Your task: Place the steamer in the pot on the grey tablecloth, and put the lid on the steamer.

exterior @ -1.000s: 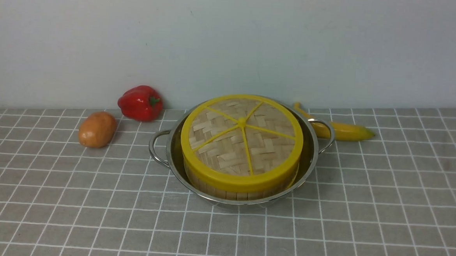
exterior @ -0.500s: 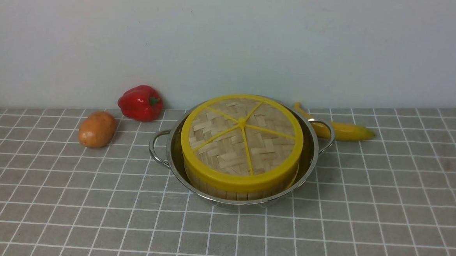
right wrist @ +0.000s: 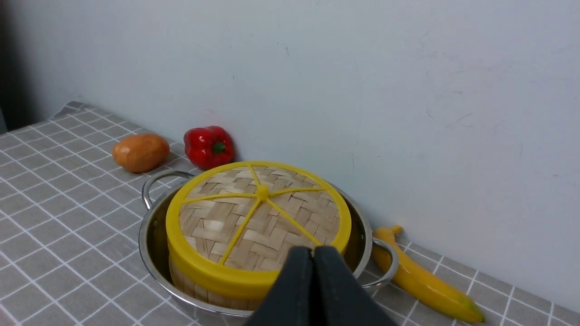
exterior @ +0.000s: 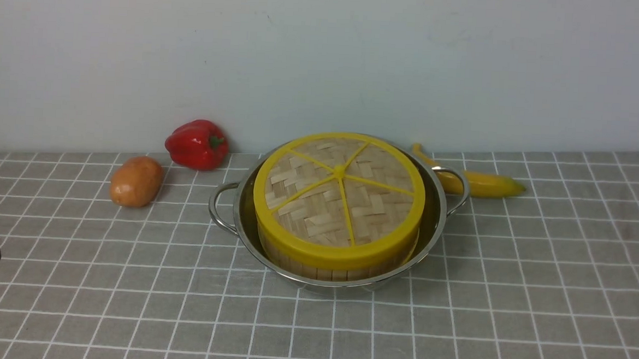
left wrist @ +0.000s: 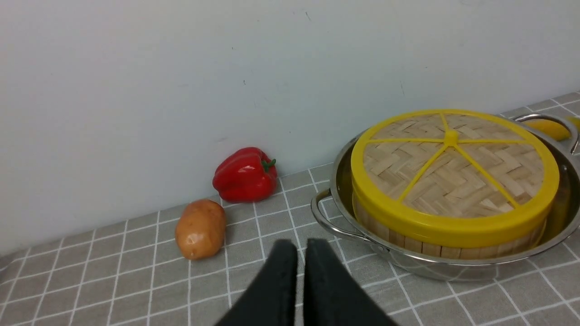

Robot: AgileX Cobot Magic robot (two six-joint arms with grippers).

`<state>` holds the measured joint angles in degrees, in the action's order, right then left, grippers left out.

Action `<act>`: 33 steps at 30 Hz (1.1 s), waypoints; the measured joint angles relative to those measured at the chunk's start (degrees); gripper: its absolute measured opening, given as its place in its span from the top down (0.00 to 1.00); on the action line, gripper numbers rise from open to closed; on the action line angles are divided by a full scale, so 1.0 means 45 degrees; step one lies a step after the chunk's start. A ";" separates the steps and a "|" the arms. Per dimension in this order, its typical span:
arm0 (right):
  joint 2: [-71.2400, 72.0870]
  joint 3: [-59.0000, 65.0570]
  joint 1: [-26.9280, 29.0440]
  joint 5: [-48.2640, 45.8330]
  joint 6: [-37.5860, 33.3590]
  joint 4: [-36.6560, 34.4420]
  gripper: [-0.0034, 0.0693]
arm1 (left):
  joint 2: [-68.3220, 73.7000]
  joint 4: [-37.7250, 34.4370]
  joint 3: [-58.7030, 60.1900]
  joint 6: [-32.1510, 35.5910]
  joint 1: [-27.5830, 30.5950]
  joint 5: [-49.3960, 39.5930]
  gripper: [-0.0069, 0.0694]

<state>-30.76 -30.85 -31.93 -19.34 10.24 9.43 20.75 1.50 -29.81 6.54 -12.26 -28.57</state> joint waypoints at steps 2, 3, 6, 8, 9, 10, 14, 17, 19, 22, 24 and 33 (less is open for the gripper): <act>0.0000 0.0000 0.0000 0.0000 0.0000 -0.0024 0.95 | 0.0000 0.0000 0.0000 0.0014 0.0000 0.0000 0.88; 0.0000 0.0000 0.0000 0.0000 0.0000 -0.0024 0.94 | 0.0000 0.0011 0.0000 0.0014 0.0000 0.0000 0.88; 0.0000 0.0000 0.0000 0.0004 -0.0132 0.0194 0.94 | 0.0000 0.0011 0.0000 0.0014 0.0000 0.0000 0.88; 0.0029 0.0000 0.0030 0.0004 -0.0296 0.0575 0.93 | 0.0000 0.0011 0.0000 0.0014 0.0000 0.0000 0.88; 0.0094 0.0000 0.0120 0.0004 -0.0345 0.0692 0.92 | 0.0000 0.0011 0.0000 0.0014 0.0000 0.0000 0.87; 0.0146 0.0000 0.0240 0.0004 -0.0345 0.0693 0.92 | 0.0000 0.0011 0.0000 0.0014 0.0000 0.0000 0.87; 0.1069 0.0009 0.1868 -0.0250 -0.0270 0.0486 0.90 | 0.0000 0.0042 0.0000 0.0024 0.0000 0.0000 0.85; 0.2383 0.0539 0.3622 -0.0965 -0.0098 0.0165 0.87 | 0.0000 0.0042 0.0003 0.0024 0.0000 0.0000 0.85; 0.2920 0.0913 0.4153 -0.1180 -0.0087 0.0124 0.86 | 0.0000 0.0042 0.0003 0.0024 0.0000 0.0000 0.84; 0.4701 0.2476 0.5658 -0.1396 -0.0042 -0.0219 0.83 | 0.0000 0.0042 0.0003 0.0024 0.0000 0.0000 0.84; 0.5544 0.3365 0.6251 -0.1409 -0.0042 -0.0390 0.82 | 0.0000 0.0042 0.0003 0.0024 0.0000 0.0000 0.83; 0.6766 0.6821 0.7638 -0.0096 -0.0042 -0.1192 0.76 | 0.0000 0.0045 0.0003 0.0024 0.0011 0.0000 0.80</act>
<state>-0.31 -0.15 2.44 -19.77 10.05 4.07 20.75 1.71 -29.80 6.65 -12.22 -28.57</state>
